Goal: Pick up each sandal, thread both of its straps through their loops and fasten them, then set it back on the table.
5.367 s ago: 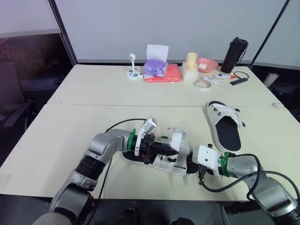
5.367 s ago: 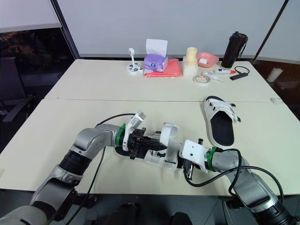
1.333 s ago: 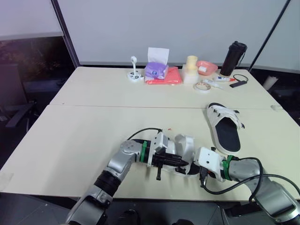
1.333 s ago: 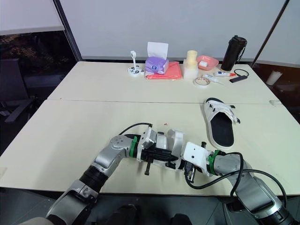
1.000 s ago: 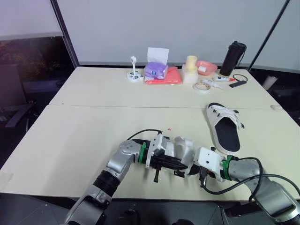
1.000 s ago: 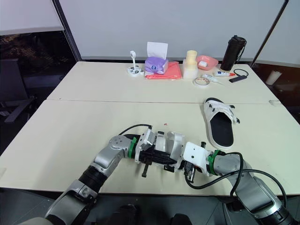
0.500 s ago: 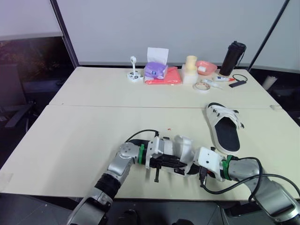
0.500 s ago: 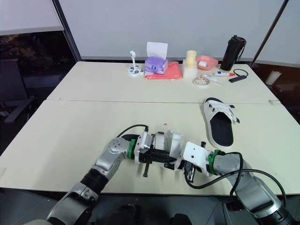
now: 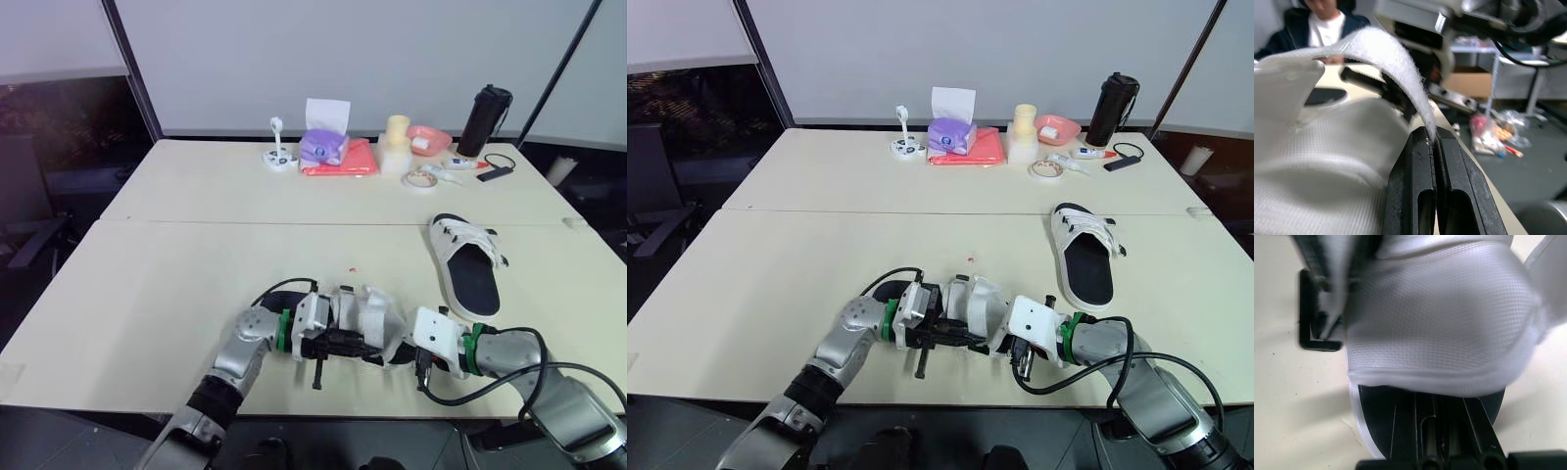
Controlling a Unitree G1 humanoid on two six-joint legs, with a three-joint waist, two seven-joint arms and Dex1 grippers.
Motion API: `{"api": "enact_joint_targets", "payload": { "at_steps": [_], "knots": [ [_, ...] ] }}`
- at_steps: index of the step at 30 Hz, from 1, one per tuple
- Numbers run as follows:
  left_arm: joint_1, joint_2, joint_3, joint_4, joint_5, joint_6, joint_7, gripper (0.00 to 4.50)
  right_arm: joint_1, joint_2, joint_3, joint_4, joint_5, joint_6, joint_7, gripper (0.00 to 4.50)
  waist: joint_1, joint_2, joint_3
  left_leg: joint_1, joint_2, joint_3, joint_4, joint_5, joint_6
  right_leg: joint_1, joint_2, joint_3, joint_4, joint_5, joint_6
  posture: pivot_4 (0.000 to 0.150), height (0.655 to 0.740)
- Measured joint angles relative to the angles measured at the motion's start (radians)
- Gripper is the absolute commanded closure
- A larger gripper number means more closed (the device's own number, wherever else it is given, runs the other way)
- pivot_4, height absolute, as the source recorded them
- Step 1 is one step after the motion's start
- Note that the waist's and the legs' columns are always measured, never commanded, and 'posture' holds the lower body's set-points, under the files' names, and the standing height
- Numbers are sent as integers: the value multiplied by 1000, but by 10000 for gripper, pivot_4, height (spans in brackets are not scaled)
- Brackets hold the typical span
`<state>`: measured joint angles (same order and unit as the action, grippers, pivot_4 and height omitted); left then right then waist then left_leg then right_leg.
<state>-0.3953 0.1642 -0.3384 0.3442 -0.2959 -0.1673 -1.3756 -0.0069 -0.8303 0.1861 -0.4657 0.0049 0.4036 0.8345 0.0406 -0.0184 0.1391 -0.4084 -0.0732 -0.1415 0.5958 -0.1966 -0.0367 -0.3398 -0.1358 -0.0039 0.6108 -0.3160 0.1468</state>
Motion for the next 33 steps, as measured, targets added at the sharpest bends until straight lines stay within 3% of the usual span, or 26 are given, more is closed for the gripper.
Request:
{"api": "enact_joint_targets", "payload": {
  "at_steps": [14,21,30,33],
  "knots": [
    [-24,-19,-24,125,72,-279,33,44523,-4,-4,-1,10,0,-1,3,45000,4,-1,0,0,0,0,0,-1,-2,1,0,0,-1,0,0,1500,7400],
    [-96,-37,-37,156,91,-252,43,44523,-11,-4,-2,24,-2,-1,3,45000,5,-2,0,-1,0,1,2,-1,-2,3,-2,0,-2,0,0,1500,7400],
    [-178,12,-79,131,97,-127,-17,44523,-13,-3,0,23,0,-4,9,45000,1,-2,0,-1,0,1,2,-1,-2,2,-2,0,-2,0,0,1500,7400],
    [-179,19,-77,115,97,-77,-16,35930,-13,-1,0,24,-1,-4,9,45000,1,-2,0,-1,0,1,2,-1,-2,2,-1,0,-2,0,0,1500,7400]
  ]
}}
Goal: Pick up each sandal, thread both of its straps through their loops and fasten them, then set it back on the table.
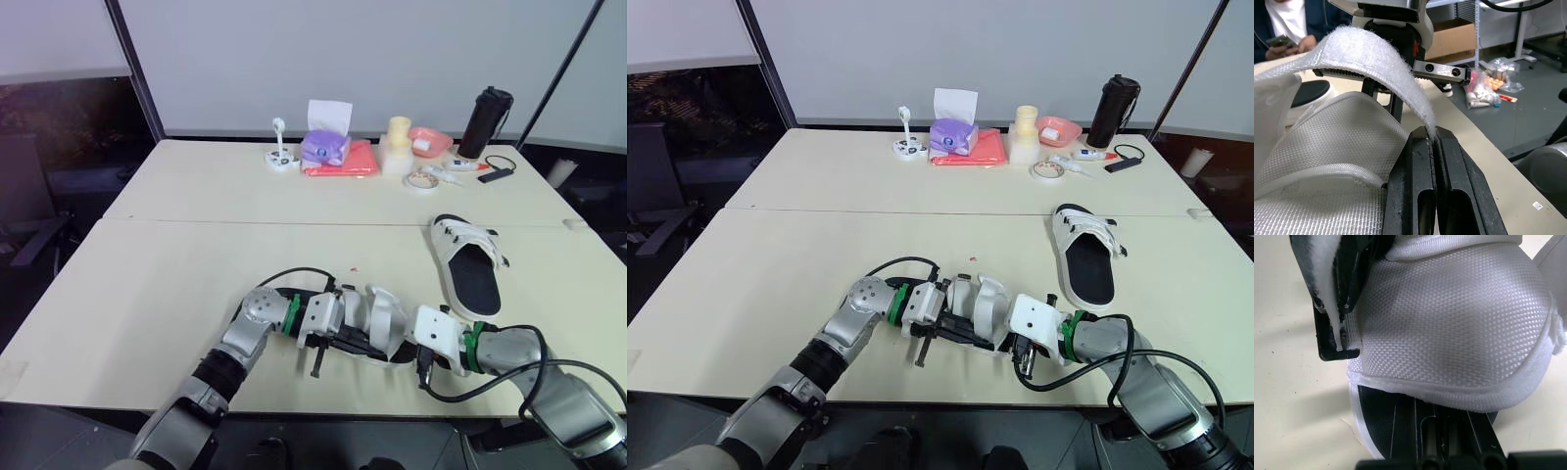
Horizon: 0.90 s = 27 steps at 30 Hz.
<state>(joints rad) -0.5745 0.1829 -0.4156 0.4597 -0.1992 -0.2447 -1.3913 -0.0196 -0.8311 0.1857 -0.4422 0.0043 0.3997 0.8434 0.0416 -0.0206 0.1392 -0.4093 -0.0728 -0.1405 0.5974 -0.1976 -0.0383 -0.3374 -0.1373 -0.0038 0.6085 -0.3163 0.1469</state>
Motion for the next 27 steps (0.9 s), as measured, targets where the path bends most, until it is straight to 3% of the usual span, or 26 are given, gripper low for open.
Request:
{"api": "enact_joint_targets", "payload": {
  "at_steps": [5,16,27],
  "knots": [
    [43,26,1,-77,-20,126,-1,11207,-4,9,1,0,0,-1,0,45000,-3,0,1,0,1,0,-1,0,0,-1,0,0,0,0,0,1500,7400],
    [59,45,95,-241,-161,437,63,11207,-14,19,6,0,0,-4,5,45000,-6,2,6,-1,2,0,-2,0,0,-4,1,1,0,-1,-1,1500,7400],
    [-23,-16,156,-210,-202,567,173,11207,-19,20,6,0,-1,-9,10,45000,-6,-4,12,-1,2,0,-3,0,0,-5,2,1,0,0,-1,1500,7400]
  ]
}}
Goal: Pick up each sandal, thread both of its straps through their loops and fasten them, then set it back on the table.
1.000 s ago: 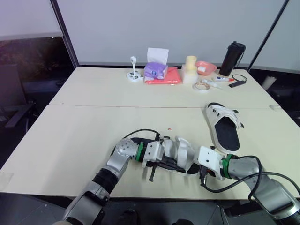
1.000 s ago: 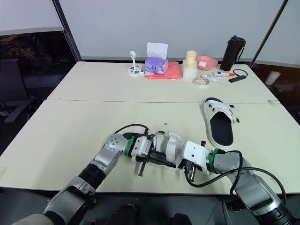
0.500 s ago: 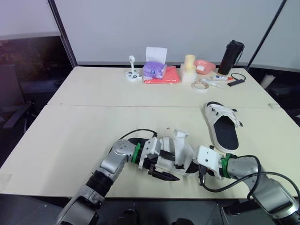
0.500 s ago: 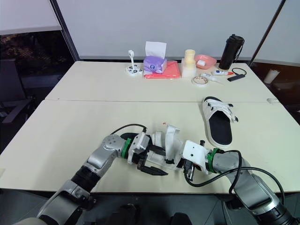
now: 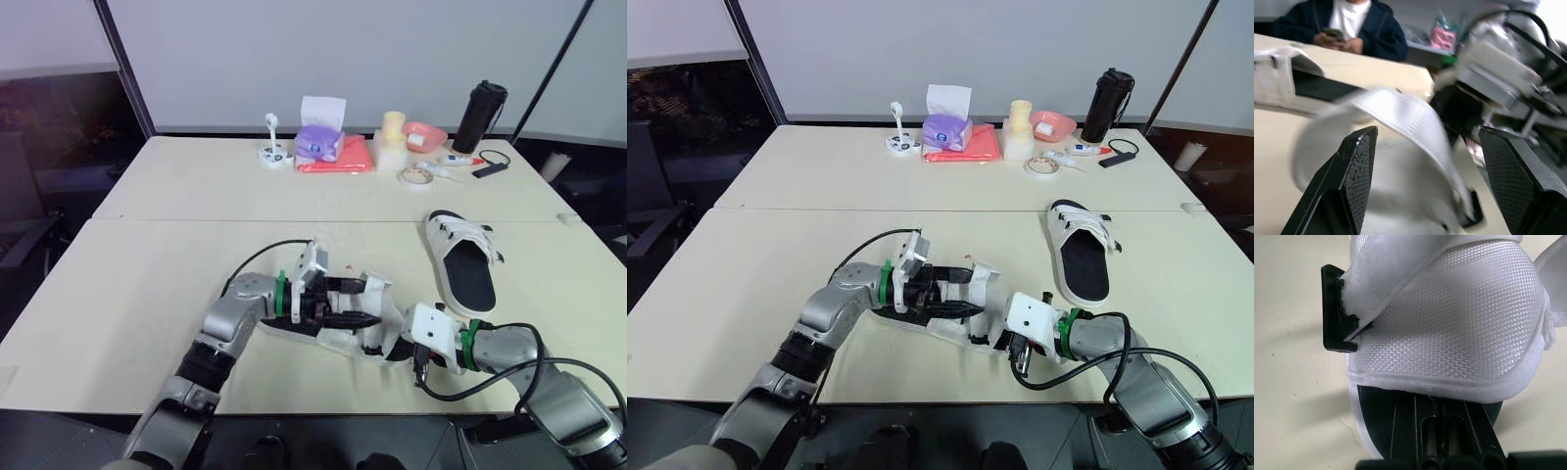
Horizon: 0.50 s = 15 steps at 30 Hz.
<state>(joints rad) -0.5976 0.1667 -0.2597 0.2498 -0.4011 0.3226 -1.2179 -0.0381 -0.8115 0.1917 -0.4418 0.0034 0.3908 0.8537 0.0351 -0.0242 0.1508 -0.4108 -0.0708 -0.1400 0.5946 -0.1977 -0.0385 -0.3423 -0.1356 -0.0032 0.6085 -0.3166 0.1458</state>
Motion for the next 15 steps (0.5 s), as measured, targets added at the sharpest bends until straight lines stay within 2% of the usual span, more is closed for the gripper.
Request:
{"api": "enact_joint_targets", "payload": {
  "at_steps": [4,7,12,15],
  "knots": [
    [-8,-23,-1,31,-1,24,1,11207,0,0,0,0,0,-3,0,45000,0,-1,1,0,0,0,0,0,0,0,1,0,0,0,0,1500,7400],
    [-28,-20,-2,36,-6,67,-18,18726,1,0,0,0,-1,-3,-1,45000,1,-1,1,0,0,0,0,0,0,0,1,0,0,0,0,1500,7400],
    [-28,1,-15,6,-27,168,-63,44236,2,0,0,0,-1,-4,-2,45000,0,-1,2,0,0,0,0,0,0,0,1,0,0,0,0,1500,7400],
    [-21,27,-36,-33,-45,218,-94,44236,2,0,0,0,-1,-4,-3,45000,0,-1,2,0,1,0,0,0,0,0,0,0,0,0,0,1500,7400]
  ]
}}
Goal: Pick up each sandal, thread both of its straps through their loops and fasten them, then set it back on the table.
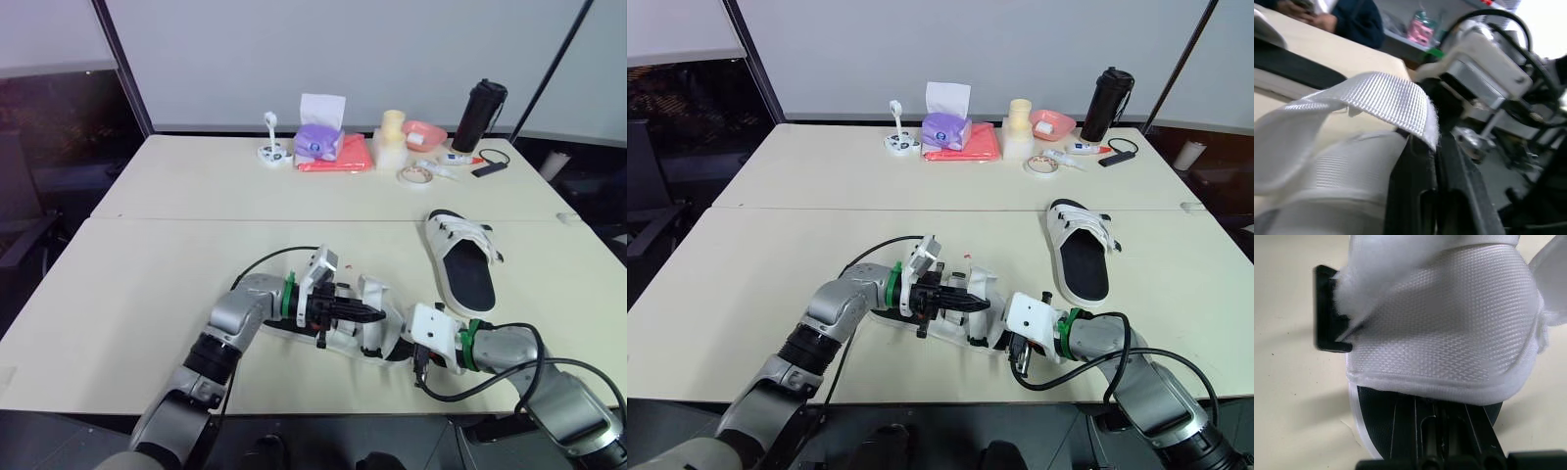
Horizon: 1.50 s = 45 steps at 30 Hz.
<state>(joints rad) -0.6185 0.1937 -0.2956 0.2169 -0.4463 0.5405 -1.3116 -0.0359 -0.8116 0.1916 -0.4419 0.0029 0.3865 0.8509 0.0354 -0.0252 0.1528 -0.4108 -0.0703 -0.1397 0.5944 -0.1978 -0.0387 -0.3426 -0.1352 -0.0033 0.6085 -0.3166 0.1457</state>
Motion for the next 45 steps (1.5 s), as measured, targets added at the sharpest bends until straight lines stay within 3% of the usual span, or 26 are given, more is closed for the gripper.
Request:
{"api": "enact_joint_targets", "payload": {
  "at_steps": [10,24,45],
  "knots": [
    [14,21,-14,-36,-5,39,-15,44236,0,0,0,0,0,0,1,45000,-1,0,0,-1,1,0,-1,0,0,1,0,0,-5,0,-1,1500,7400],
    [20,-1,-84,-11,86,-157,-18,44236,2,0,0,-1,1,0,0,45000,-1,0,0,-1,1,0,-3,0,0,2,0,0,-10,1,-2,1500,7400],
    [-110,10,-115,98,108,-106,-148,44236,3,5,0,-1,1,0,-3,45000,-3,0,0,-1,1,0,-3,0,0,2,1,-1,-10,1,-1,1500,7400]
  ]
}}
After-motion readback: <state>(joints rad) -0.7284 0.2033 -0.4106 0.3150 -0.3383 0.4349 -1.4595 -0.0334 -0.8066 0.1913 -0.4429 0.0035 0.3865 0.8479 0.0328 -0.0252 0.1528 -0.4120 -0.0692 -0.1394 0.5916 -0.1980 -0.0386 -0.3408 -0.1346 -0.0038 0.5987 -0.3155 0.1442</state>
